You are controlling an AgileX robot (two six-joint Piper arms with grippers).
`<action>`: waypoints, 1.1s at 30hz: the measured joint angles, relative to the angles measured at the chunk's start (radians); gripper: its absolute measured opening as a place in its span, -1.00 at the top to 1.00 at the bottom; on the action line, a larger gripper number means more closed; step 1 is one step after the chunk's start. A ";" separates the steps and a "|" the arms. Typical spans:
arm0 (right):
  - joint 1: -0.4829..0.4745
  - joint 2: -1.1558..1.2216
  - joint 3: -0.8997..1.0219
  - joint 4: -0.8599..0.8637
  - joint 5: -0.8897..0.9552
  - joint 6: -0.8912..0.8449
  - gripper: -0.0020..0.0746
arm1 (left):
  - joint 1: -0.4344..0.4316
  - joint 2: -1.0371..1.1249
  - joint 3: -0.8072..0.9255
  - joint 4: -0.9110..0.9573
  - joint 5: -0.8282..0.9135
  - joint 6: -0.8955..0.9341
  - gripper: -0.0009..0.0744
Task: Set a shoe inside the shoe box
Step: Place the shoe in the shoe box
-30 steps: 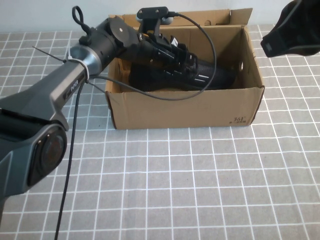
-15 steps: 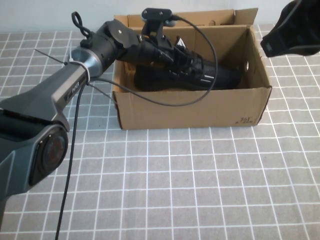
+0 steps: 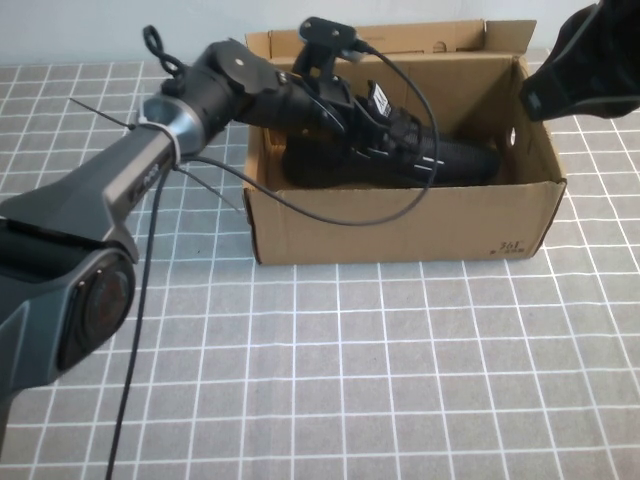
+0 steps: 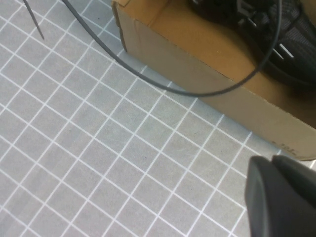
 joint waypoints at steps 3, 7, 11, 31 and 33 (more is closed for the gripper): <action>0.000 0.000 0.000 0.002 0.000 0.000 0.99 | 0.031 0.000 0.000 -0.071 0.011 0.001 0.94; 0.000 0.000 0.000 0.004 0.000 0.000 0.99 | 0.078 0.004 0.000 -0.201 0.017 0.047 0.95; 0.000 0.000 0.000 0.004 0.000 0.000 0.99 | 0.090 0.009 0.000 -0.293 -0.015 0.093 0.95; 0.000 0.000 0.000 0.036 0.000 0.000 0.99 | 0.065 0.009 0.000 -0.311 0.027 0.093 0.45; 0.000 0.000 0.000 0.040 0.000 0.000 0.99 | 0.069 0.009 0.000 -0.310 0.042 0.088 0.09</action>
